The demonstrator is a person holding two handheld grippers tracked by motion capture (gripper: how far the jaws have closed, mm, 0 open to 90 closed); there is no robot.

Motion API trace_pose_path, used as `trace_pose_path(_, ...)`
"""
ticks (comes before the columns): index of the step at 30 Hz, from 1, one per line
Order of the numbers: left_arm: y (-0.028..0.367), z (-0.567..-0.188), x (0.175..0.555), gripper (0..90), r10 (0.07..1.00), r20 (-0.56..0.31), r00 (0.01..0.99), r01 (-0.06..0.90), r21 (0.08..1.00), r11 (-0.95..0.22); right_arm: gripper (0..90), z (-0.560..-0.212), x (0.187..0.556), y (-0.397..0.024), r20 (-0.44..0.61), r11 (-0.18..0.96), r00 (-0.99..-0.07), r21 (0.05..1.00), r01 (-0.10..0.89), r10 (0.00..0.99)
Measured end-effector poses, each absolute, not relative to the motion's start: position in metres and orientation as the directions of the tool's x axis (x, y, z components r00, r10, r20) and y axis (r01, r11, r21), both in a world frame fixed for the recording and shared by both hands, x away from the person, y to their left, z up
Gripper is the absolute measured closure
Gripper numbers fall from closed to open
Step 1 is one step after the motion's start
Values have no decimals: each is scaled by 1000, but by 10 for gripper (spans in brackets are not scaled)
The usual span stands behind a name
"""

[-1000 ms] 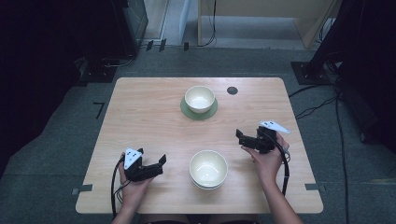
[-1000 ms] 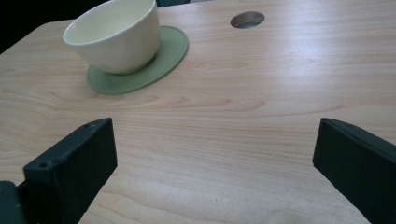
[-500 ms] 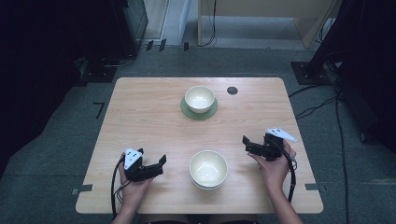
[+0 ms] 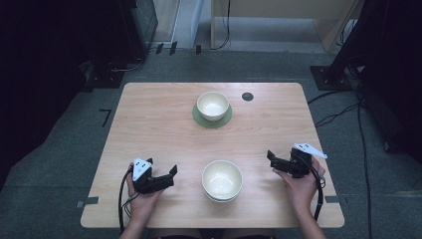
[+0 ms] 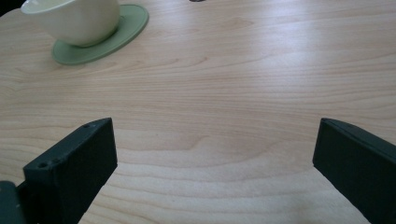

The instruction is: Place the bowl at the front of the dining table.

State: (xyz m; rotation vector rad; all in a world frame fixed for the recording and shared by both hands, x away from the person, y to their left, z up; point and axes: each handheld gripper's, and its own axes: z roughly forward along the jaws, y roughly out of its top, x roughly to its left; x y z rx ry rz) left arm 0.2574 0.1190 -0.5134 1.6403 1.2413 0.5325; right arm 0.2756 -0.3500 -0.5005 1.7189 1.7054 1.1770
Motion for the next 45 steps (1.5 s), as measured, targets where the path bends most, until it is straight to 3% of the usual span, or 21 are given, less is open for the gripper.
trace_pose_path(45,118,-514,258,0,907,-193,374,480,877,-12,0,-516,226,-390,235,-146,-69,781,607,970)
